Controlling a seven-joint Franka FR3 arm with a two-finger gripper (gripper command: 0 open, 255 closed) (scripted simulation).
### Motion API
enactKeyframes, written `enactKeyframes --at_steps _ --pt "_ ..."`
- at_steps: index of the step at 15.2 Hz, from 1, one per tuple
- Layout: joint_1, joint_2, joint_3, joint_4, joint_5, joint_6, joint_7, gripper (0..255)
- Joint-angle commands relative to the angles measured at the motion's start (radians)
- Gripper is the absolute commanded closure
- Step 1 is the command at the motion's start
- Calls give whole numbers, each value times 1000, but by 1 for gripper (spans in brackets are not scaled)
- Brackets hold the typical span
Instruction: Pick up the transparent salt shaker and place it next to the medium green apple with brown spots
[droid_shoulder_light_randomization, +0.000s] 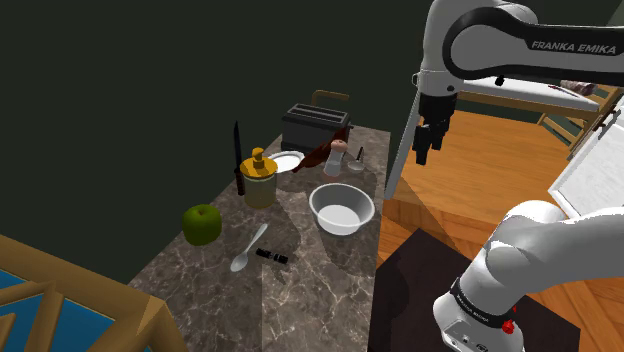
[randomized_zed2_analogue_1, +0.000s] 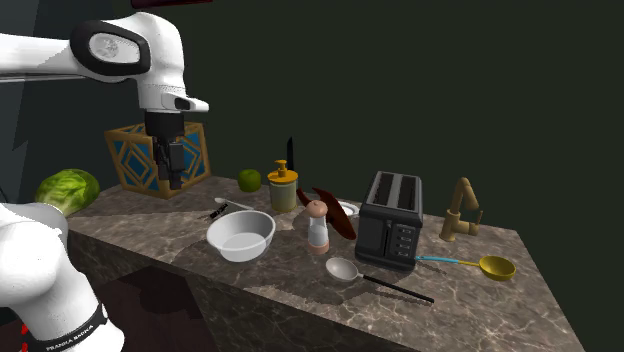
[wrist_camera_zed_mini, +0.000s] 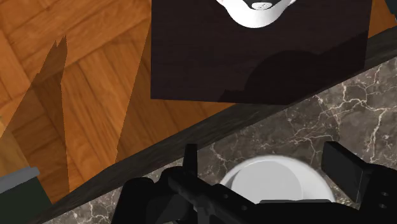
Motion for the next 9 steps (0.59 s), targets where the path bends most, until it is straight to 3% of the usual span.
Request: enactKeyframes --at_steps 1,9 --pt "0 0 0 0 0 0 0 0" --pt "-22 232 -97 35 35 283 -27 0"
